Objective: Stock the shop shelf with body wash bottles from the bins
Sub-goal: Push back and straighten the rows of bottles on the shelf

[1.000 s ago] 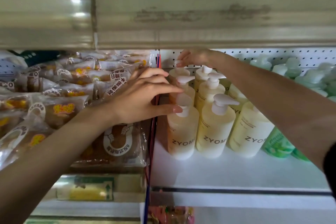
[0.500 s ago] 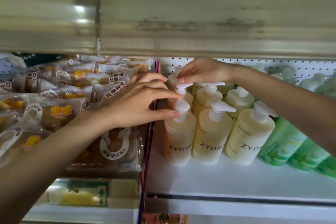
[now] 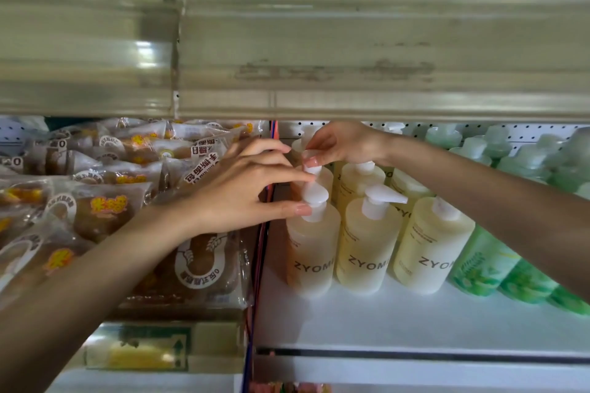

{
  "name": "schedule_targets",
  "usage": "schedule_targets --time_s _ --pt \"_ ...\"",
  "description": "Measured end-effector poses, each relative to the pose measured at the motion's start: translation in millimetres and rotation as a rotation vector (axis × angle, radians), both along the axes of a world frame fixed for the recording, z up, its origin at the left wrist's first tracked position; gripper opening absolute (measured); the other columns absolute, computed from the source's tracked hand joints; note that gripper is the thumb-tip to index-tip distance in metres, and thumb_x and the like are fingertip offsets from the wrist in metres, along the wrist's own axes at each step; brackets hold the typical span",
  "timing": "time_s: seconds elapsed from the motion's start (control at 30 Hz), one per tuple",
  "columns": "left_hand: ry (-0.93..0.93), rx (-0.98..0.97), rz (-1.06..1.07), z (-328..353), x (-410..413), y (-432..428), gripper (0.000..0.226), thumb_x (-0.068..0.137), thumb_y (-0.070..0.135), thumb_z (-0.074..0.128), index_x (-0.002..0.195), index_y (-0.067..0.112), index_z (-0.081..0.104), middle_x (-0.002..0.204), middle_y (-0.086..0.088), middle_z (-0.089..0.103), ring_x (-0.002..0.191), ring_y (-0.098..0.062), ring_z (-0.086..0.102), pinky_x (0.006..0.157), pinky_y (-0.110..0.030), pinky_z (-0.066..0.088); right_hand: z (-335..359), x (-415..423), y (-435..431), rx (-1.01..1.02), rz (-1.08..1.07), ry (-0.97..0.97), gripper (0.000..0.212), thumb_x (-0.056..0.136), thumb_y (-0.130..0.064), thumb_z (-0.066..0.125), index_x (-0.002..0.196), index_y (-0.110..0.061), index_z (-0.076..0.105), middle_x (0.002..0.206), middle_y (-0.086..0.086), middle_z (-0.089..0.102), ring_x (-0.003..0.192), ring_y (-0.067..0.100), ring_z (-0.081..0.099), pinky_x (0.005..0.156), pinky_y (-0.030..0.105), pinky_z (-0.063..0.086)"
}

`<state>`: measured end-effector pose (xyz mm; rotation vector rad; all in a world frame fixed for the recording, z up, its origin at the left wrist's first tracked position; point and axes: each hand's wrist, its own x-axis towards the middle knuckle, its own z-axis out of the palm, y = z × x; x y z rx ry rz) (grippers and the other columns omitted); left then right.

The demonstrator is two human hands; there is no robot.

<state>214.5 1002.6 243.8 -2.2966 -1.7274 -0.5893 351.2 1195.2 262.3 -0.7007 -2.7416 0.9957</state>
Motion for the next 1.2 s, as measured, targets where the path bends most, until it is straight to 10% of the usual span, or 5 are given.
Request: schedule_targets --time_s 0.23,0.5,0.7,1.2 --pt "0.001 0.003 -0.001 0.4 0.3 -0.5 0.060 0.081 0.074 0.036 0.124 0.040 0.060 0.112 0.018 0.062 0.128 -0.007 0.036 0.108 -0.047 0.026 -4.2 -11.3 14.8 0.015 -0.052 -0.050 0.045 0.079 -0.036 0.075 0.115 -0.012 0.063 0.111 0.000 0.068 0.110 0.017 0.061 0.103 0.037 0.044" --pt "-0.047 -0.018 0.038 3.4 2.6 -2.3 0.064 0.076 0.073 0.042 0.120 0.029 0.061 0.115 0.019 0.058 0.129 0.003 0.028 0.110 -0.040 0.025 19.2 8.3 -4.8 0.097 -0.040 -0.166 0.058 0.091 -0.056 0.047 0.141 -0.027 0.041 0.140 -0.019 0.040 0.132 0.004 0.036 0.112 0.027 0.023" --pt "-0.071 -0.005 0.027 6.3 4.6 -6.3 0.064 0.072 0.071 0.044 0.110 0.023 0.064 0.113 0.019 0.043 0.124 0.008 0.023 0.102 -0.029 0.020 30.7 51.7 -47.9 0.107 0.028 0.064 0.032 0.081 -0.045 0.065 0.100 -0.020 0.074 0.097 -0.009 0.073 0.091 -0.003 0.065 0.088 0.017 0.048" --pt "-0.086 -0.148 0.127 7.2 3.7 -6.2 0.089 0.066 0.082 0.040 0.141 0.034 0.026 0.125 0.020 0.052 0.131 -0.007 0.025 0.102 -0.025 0.020 8.5 50.6 -73.3 0.044 0.139 0.054 0.041 0.076 -0.029 0.077 0.116 -0.028 0.067 0.116 -0.007 0.068 0.098 0.002 0.063 0.094 0.029 0.050"
